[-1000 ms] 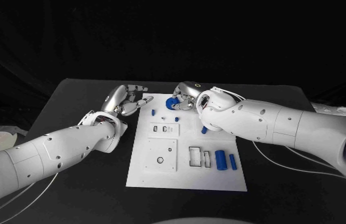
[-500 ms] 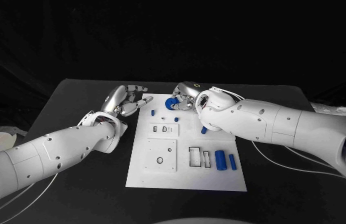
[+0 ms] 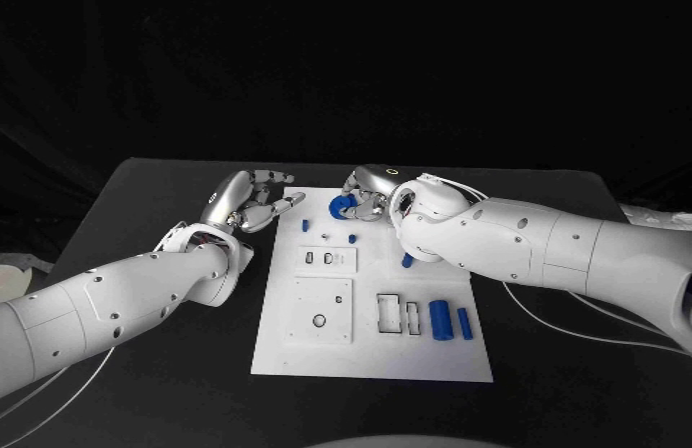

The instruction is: Assemble the parts on the task board

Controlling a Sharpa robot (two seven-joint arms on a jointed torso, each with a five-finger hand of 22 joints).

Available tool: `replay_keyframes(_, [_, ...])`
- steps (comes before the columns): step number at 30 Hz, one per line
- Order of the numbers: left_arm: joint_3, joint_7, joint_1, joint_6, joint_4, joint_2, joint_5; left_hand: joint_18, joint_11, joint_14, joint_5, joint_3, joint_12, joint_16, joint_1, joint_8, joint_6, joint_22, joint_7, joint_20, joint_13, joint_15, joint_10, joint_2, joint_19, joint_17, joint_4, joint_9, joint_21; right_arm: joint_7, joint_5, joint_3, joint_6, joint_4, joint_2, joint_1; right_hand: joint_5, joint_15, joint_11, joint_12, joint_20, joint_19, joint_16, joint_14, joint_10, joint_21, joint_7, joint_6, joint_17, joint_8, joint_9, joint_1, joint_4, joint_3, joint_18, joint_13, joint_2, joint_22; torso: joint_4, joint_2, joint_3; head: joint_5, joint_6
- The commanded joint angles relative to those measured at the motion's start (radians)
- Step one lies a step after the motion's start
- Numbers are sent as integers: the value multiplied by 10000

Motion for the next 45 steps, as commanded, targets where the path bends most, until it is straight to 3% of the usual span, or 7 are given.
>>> replay_keyframes(1, [6, 32, 13, -59, 10, 32, 4, -146, 33, 1042, 33, 47, 25, 25, -1, -46, 40, 2634, 15, 52, 2635, 48, 1057, 130, 1051, 2635, -25, -17, 24, -320, -110, -65, 672, -22, -31, -89, -106, 41, 3, 28, 76, 1046, 41, 1024, 1029, 45, -3, -122, 2634, -91, -12, -84, -72, -11, -67, 2632, -62, 2635, 3, 2, 2, -2, 8])
replay_keyframes(11, [6, 39, 12, -46, -20, 33, 4, -146, 33, 1042, 33, 47, 25, 25, -1, -46, 40, 2634, 15, 52, 2635, 48, 1057, 130, 1051, 2635, -25, -17, 24, -351, -116, -66, 667, 64, -90, -114, -214, 19, -18, 28, 59, 1046, 41, 1024, 1029, 45, -19, -118, 2634, -96, 7, -103, -72, -27, -67, 2632, -56, 2635, -22, -5, 3, -19, 7])
replay_keyframes(25, [6, 45, 11, -17, -75, 56, 4, -146, 33, 1042, 29, 39, 25, 25, 32, -48, 40, 2634, 15, 51, 2635, 47, 1057, 166, 1051, 2635, -21, -20, 24, -422, -200, -68, 609, 269, -229, -170, -241, 13, -15, 28, 51, 1046, 41, 1024, 1029, 45, -7, -81, 2634, -81, 22, -121, -66, -38, -67, 2632, -54, 2635, 1, 5, 5, -66, 34])
replay_keyframes(32, [5, 44, 11, -13, -86, 65, 4, -146, 33, 1042, 29, 39, 25, 25, 32, -48, 40, 2634, 15, 51, 2635, 47, 1057, 166, 1051, 2635, -21, -20, 24, -372, -192, -68, 453, 289, -236, -176, -267, 4, -16, 28, 33, 1046, 41, 1024, 1029, 45, -12, -492, 2634, -290, -20, -130, -98, -70, -67, 2632, -55, 2635, 10, -1, -2, -97, 63])
replay_keyframes(37, [5, 49, 10, -10, -90, 75, 4, -146, 33, 1042, 29, 39, 25, 25, 32, -48, 40, 2634, 15, 51, 2635, 47, 1057, 166, 1051, 2635, -21, -20, 24, -102, -101, -68, -117, 355, -286, -177, -272, -2, -20, 28, 28, 1046, 41, 1024, 1029, 45, -11, -509, 2634, -281, -12, -158, -82, -82, -67, 2632, -36, 2635, 4, -4, -2, -117, 129])
replay_keyframes(45, [5, 69, 9, -10, -96, 89, 4, -146, 33, 1042, 29, 39, 25, 25, 32, -48, 40, 2634, 15, 51, 2635, 47, 1057, 166, 1051, 2635, -21, -20, 24, 1121, 1256, -66, -2118, 876, -745, -172, -1064, -12, -16, 28, 12, 1046, 41, 1024, 1029, 45, 3, -436, 2634, -213, 86, -612, 245, -381, -67, 2632, 0, 2635, -15, -18, 1, -103, 176])
